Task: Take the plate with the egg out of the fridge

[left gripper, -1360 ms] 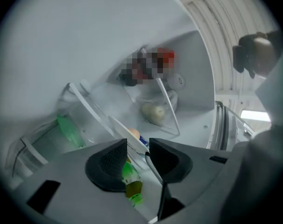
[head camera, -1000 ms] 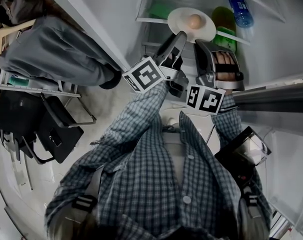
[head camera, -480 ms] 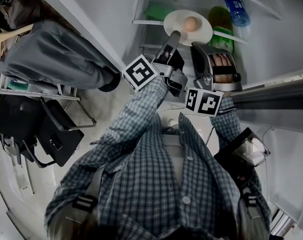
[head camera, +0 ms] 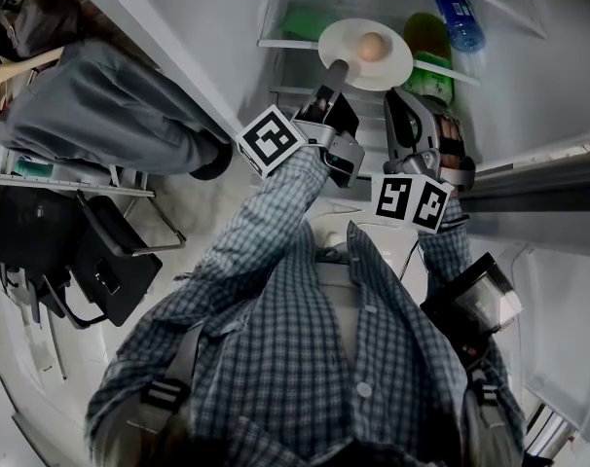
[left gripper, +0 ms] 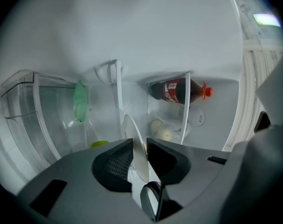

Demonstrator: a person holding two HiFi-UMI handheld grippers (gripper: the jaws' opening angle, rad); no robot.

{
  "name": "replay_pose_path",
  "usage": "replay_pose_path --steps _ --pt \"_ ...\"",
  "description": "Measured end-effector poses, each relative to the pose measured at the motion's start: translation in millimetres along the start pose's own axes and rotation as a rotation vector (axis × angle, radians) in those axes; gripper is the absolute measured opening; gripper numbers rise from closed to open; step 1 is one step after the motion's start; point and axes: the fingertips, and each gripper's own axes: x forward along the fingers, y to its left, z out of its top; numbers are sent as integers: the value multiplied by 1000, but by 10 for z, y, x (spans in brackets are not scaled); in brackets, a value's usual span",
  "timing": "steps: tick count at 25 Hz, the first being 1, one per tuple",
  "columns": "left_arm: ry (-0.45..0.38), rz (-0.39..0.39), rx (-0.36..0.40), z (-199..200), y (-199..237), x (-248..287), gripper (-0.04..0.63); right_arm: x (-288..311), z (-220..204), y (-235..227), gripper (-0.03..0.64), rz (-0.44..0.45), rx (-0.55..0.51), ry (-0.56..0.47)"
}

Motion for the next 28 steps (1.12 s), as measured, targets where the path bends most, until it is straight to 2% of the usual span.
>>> replay_pose_path --steps 2,6,9,13,14,16,20,25,28 --pt "3 0 1 0 8 -3 100 -27 -108 -114 22 -7 242 9" --pt "10 -6 -4 -6 4 7 100 -35 -394 -334 26 13 901 9" --pt "12 -25 -13 -9 -21 22 100 26 -534 -353 65 67 1245 -6" --pt "12 -48 -32 -15 -72 34 98 94 -494 -489 106 168 1784 -173" --pt "14 -41 -31 -15 -62 29 98 116 -497 -510 107 184 1881 -208" --pt "19 -10 -22 -14 -3 4 98 173 -528 -498 107 203 1979 -233" --pt "25 9 -13 -13 50 -14 97 277 -535 -402 107 246 2052 -240" --pt "25 -42 -22 -11 -21 32 89 342 -486 -347 107 309 2116 -272" --pt "28 -46 -23 -10 -22 37 86 377 -448 -306 107 334 2135 -265"
